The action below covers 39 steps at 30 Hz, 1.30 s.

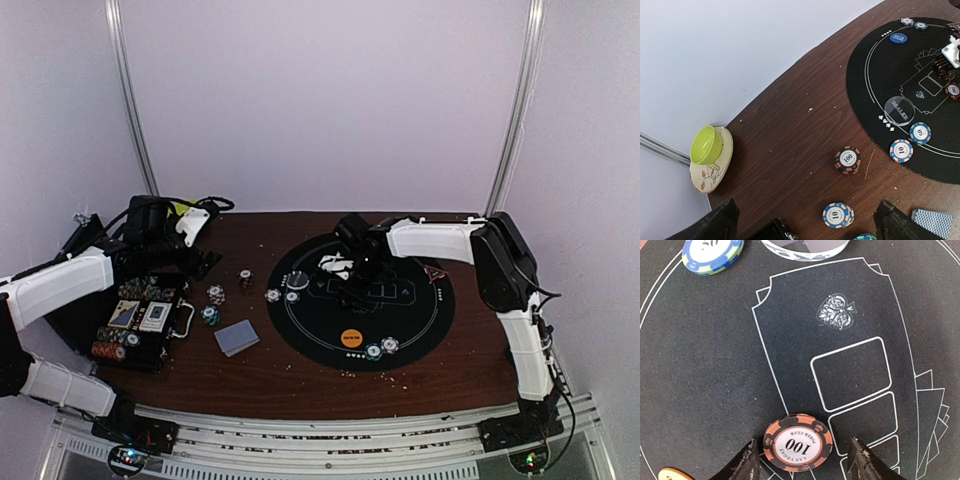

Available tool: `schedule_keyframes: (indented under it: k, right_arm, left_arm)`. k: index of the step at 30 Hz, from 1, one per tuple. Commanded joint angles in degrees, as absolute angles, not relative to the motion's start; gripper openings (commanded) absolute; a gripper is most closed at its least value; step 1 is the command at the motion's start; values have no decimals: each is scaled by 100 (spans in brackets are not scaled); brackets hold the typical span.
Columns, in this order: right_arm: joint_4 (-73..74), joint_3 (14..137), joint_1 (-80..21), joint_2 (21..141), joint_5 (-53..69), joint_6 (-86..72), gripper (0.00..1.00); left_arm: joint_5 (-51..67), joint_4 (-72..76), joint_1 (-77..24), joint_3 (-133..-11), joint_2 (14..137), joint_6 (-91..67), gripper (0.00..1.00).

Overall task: Distribute texas hold em gaming equipment
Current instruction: Pick up the pile of poker chips from the poker table mat.

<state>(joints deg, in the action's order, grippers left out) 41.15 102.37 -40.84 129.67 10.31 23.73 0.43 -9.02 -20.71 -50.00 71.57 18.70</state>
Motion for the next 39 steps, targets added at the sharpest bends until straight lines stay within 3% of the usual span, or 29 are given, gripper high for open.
schedule_keyframes:
  k: [1, 16, 21, 28, 39]
  right_arm:
    - [4500, 10367, -4061, 13205, 1234, 2443, 62]
    - [4790, 10607, -3885, 13508, 1661, 2416, 49]
    - [4770, 10634, -3876, 13441, 1578, 2409, 34]
    - [4598, 10634, -3779, 13189, 1363, 2241, 27]
    - [4311, 10555, -3294, 12604, 1115, 2089, 27]
  left_arm:
    - [53, -615, -2030, -4939, 7095, 1817, 98]
    - [53, -589, -2030, -4919, 7106, 1830, 98]
    - [50, -585, -2030, -4922, 7138, 1828, 98]
    - [47, -580, -2030, -4922, 7146, 1829, 98]
    - [33, -589, -2030, -4931, 7191, 1830, 98]
